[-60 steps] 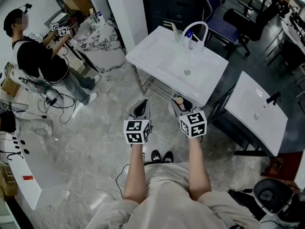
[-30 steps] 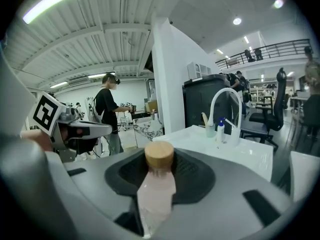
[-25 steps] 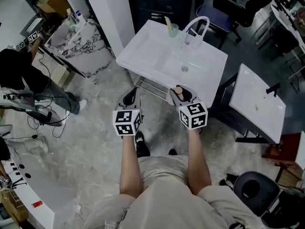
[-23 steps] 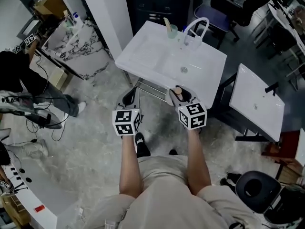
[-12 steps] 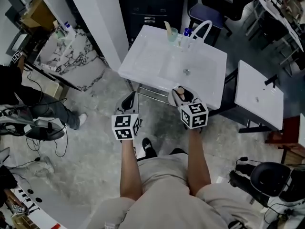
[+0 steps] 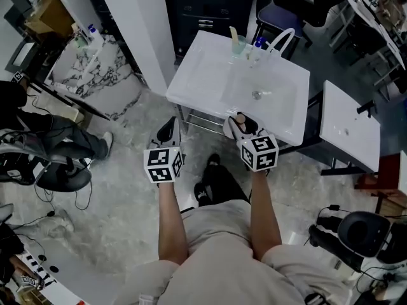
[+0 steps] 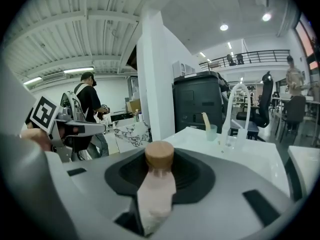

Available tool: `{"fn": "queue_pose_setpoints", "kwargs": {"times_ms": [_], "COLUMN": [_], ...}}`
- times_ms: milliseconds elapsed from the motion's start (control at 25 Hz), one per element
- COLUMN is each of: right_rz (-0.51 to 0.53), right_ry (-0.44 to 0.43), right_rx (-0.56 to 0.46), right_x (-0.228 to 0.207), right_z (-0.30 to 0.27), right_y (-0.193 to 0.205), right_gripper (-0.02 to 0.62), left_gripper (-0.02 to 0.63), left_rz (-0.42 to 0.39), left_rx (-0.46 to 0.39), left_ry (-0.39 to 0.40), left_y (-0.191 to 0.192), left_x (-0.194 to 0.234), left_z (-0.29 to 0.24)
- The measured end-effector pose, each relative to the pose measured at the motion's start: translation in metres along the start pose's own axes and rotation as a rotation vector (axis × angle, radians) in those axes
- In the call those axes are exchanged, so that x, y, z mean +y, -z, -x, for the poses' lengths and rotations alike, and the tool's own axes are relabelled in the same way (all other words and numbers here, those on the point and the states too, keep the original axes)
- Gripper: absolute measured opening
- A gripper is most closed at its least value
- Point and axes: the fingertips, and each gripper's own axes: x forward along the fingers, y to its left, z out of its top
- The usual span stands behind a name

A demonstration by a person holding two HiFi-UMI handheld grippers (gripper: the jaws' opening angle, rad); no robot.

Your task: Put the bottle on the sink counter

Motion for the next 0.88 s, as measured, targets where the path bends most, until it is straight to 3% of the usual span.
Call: {"fn": "queue_pose_setpoints", "kwargs": {"times_ms": [320,880], "right_rz": [-0.010,-0.037], "right_ry": [-0.012,-0.021], "right_rx": [-0.005,-0.006], "right_x": [-0.010,-0.048], "right_z": [-0.049,-0.186], "right_y": [-0.011,-0.082], "right_gripper": [0.126,0.126], "left_gripper": [0.006,0.006], "left_rz": [-0.053,-0.128], "left_rx": [0.038,0.072], "left_ry": [0.007,0.081], "left_y": [0.000,-0.055], "left_x": [0.022,0.082], "left_z": [-0.034,-0.166]}}
